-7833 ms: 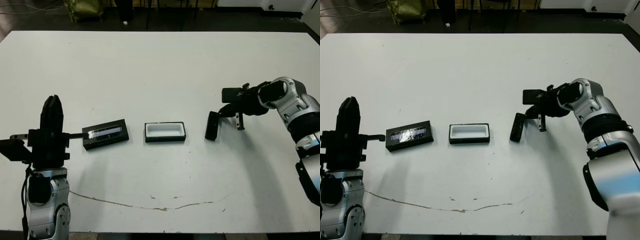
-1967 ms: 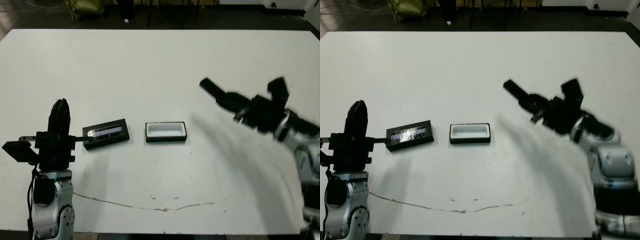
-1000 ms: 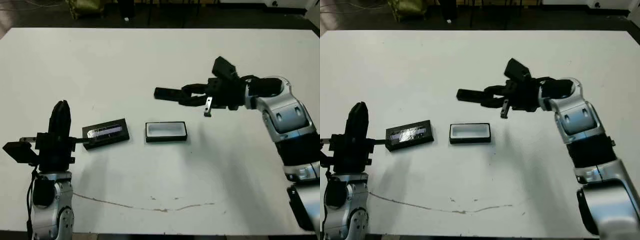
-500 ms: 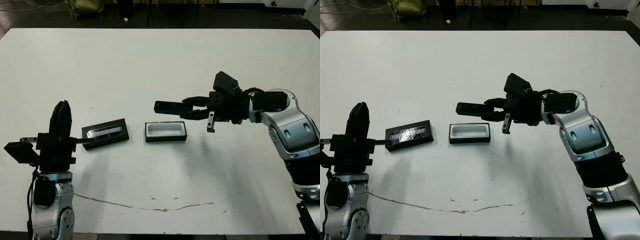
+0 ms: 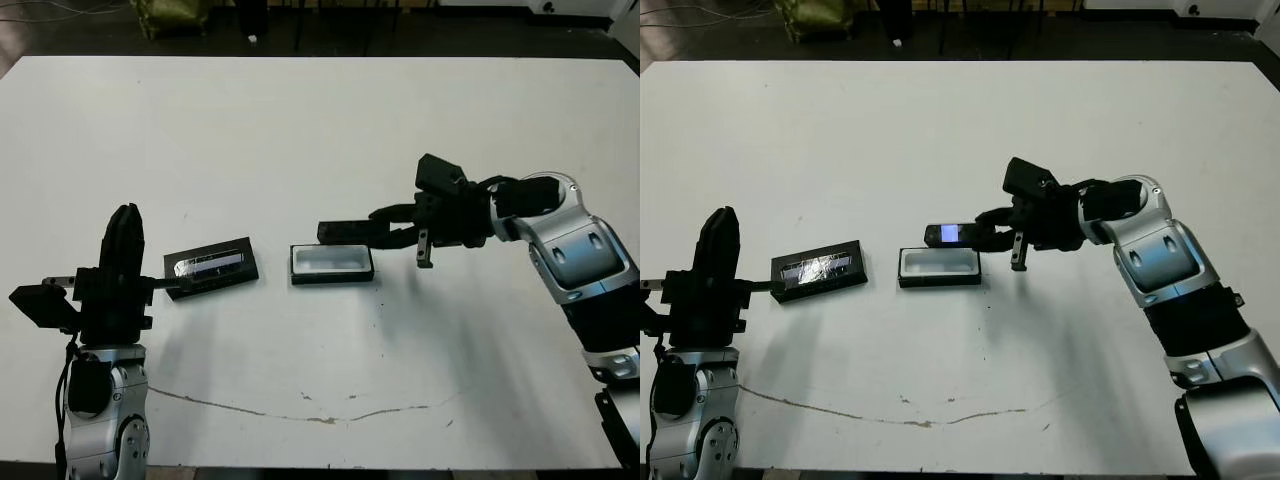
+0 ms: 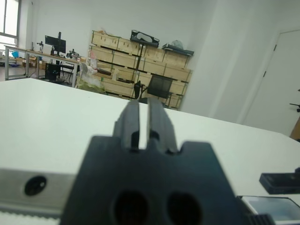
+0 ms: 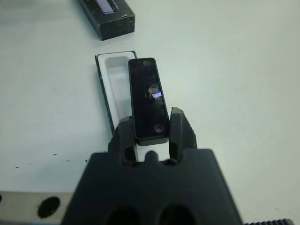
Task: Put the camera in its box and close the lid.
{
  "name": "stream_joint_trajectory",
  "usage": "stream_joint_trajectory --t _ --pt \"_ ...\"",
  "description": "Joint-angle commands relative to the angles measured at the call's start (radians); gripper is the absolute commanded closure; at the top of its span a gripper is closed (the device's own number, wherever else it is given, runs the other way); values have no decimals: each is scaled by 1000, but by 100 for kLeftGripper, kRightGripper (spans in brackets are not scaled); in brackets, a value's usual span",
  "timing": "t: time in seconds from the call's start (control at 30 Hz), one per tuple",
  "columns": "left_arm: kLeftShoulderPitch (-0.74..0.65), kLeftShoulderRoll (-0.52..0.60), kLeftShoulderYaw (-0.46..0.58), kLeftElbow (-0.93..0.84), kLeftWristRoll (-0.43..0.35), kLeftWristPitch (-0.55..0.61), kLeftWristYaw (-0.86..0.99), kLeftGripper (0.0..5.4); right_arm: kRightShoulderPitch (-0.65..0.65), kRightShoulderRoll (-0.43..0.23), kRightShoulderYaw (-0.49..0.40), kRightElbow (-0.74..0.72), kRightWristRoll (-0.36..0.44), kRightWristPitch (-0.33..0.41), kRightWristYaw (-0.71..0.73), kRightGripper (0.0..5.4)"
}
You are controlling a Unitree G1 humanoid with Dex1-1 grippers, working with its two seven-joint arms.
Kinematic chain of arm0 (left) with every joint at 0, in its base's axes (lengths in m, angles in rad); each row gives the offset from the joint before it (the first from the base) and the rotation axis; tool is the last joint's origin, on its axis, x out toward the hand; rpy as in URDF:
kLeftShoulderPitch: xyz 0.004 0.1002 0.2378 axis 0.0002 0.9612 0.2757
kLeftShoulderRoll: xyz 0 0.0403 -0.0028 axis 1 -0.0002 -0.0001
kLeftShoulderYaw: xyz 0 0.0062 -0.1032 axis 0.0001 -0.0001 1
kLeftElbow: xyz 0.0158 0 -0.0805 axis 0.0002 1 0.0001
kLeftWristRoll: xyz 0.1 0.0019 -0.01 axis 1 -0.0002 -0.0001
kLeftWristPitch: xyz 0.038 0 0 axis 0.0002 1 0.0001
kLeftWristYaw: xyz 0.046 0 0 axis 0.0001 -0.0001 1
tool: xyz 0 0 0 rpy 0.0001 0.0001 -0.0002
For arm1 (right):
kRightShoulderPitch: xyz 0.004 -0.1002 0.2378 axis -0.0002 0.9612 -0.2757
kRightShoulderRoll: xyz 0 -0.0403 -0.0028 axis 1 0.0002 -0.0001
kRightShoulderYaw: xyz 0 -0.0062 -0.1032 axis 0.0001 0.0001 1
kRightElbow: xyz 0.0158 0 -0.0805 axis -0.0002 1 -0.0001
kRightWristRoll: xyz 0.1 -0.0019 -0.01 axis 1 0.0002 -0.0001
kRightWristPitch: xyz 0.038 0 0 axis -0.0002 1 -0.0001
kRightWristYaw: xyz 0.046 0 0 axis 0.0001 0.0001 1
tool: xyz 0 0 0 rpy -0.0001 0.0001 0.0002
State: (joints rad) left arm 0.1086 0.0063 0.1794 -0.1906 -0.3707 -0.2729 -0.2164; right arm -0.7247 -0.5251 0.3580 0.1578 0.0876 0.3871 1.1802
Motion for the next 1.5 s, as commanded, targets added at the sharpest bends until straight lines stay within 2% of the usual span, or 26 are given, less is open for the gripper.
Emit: stream_joint_trajectory --t 0.03,0.17,0.43,0.97,1.1,1.5 --pt "15 1 3 3 9 18 16 540 -11 9 21 28 -15 -53 22 530" --pt "20 1 -2 -5 25 14 26 540 -20 20 19 67 -3 -84 58 530" --pt "19 1 -4 4 9 10 15 540 -29 45 -1 135 8 -136 90 530" --pt "21 -2 -7 -6 25 21 30 540 -59 85 -12 188 5 -94 74 530" --pt "21 0 -7 -5 16 22 25 540 -61 90 -7 192 -1 -115 79 530" --pt "24 0 -9 -9 14 27 28 540 -59 87 14 172 -25 -115 91 530"
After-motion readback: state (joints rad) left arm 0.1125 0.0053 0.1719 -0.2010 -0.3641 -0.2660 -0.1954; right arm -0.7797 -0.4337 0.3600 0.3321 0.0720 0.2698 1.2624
